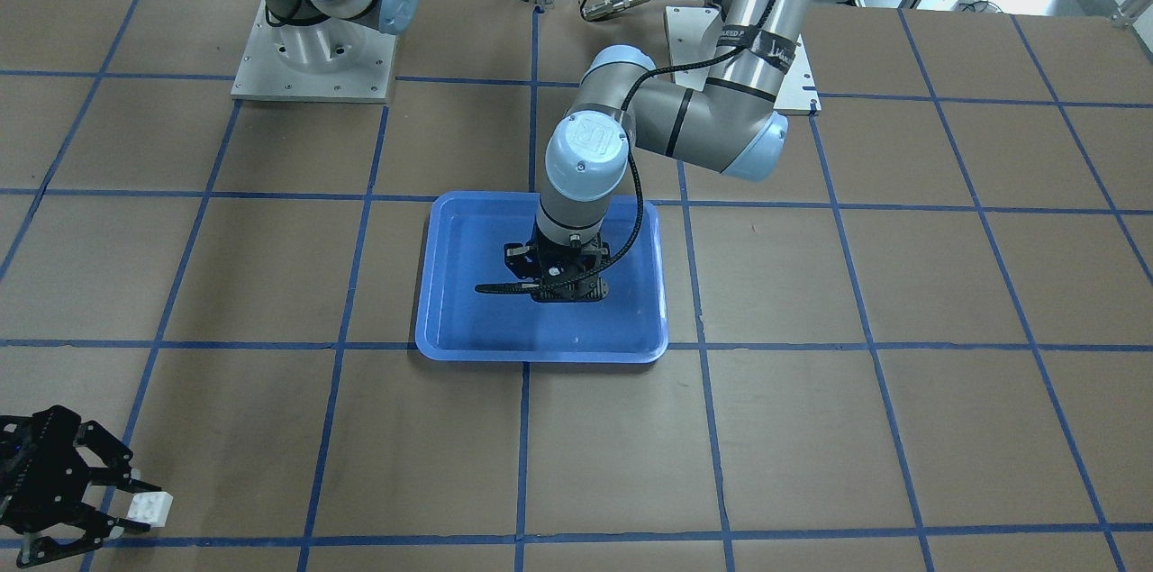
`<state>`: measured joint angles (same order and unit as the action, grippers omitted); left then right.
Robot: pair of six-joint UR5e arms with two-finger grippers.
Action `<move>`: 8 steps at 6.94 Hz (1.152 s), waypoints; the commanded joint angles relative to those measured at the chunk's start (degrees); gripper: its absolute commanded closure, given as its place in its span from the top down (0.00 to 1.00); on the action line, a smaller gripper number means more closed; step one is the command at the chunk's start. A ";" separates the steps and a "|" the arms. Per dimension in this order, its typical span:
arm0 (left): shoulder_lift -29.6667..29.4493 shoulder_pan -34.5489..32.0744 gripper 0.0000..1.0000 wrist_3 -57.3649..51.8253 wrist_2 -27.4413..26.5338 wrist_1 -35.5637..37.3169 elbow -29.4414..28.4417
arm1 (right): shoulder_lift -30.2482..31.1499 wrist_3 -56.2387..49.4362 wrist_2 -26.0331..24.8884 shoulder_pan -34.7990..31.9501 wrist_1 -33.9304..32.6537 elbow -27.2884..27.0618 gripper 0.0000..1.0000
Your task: Assemble white blocks and place on blue tray
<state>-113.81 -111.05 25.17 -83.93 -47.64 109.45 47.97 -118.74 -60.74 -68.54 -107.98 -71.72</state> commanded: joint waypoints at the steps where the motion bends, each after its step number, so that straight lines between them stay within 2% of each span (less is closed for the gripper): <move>1: 1.13 -1.62 0.21 0.68 -0.27 0.09 3.12 | 5.79 0.52 -0.08 -5.44 6.32 -4.10 0.00; 2: 1.13 -1.36 0.30 0.50 -0.26 0.53 3.40 | 9.30 1.14 -0.17 -7.90 7.51 -7.87 0.00; 3: 0.70 -1.27 0.57 0.32 -0.18 0.88 3.23 | 13.25 1.84 -0.87 -11.75 7.60 -13.48 0.00; 4: 0.87 -1.10 0.76 0.24 0.00 1.06 2.71 | 17.03 3.06 -5.49 -15.88 5.78 -19.28 0.00; 6: 1.22 0.04 0.84 -0.29 0.00 1.06 2.26 | 22.40 5.43 -7.03 -19.33 5.32 -26.50 0.00; 7: 2.35 1.79 0.88 -0.47 0.17 0.54 2.00 | 23.82 10.50 -7.11 -20.57 2.71 -29.59 0.00; 8: 4.19 4.41 0.92 -1.77 1.39 -0.16 2.52 | 24.53 12.29 -6.59 -20.75 2.34 -30.14 0.00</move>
<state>-111.38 -109.26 24.47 -83.54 -47.11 111.68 71.15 -109.52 -67.59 -88.52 -104.55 -99.98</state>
